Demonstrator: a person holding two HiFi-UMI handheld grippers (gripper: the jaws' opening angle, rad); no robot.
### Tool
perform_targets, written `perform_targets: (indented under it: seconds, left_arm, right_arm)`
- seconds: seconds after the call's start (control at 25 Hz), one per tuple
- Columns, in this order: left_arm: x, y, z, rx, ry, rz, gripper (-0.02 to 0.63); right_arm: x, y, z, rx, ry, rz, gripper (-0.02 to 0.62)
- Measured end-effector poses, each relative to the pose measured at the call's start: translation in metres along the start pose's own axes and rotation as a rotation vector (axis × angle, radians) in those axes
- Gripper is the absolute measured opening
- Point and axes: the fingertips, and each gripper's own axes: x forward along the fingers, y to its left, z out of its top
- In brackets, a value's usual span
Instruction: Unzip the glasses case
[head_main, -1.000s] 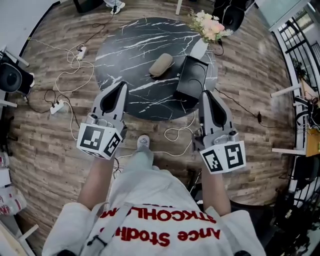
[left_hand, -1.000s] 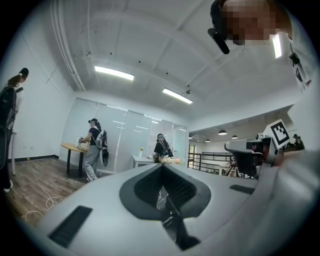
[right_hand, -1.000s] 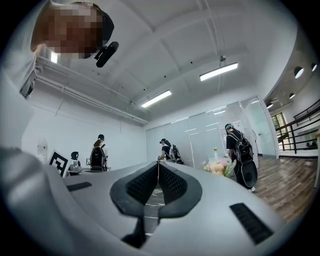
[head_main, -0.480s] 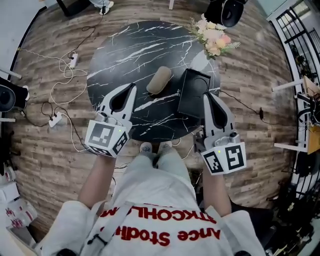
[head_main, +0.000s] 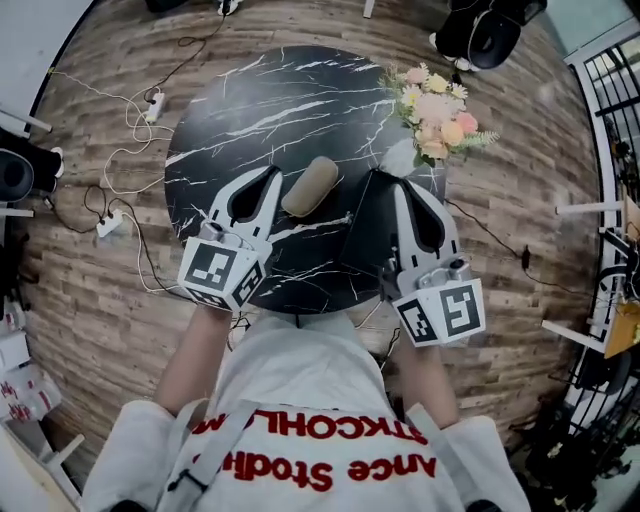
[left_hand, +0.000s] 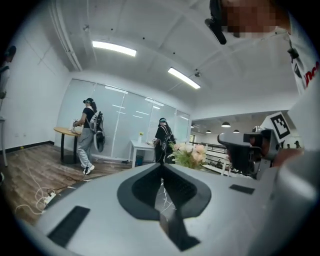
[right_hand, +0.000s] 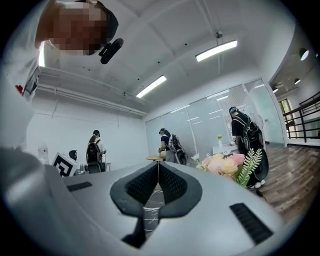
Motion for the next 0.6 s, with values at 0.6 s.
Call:
perform_targets:
  seconds: [0.6]
  left_arm:
    - [0.088, 0.017, -0.086, -0.036, 0.193, -0.087, 0.001]
  right_arm:
    - [0.055, -0.049, -0.071, 0.037, 0.174, -0.004, 0.017]
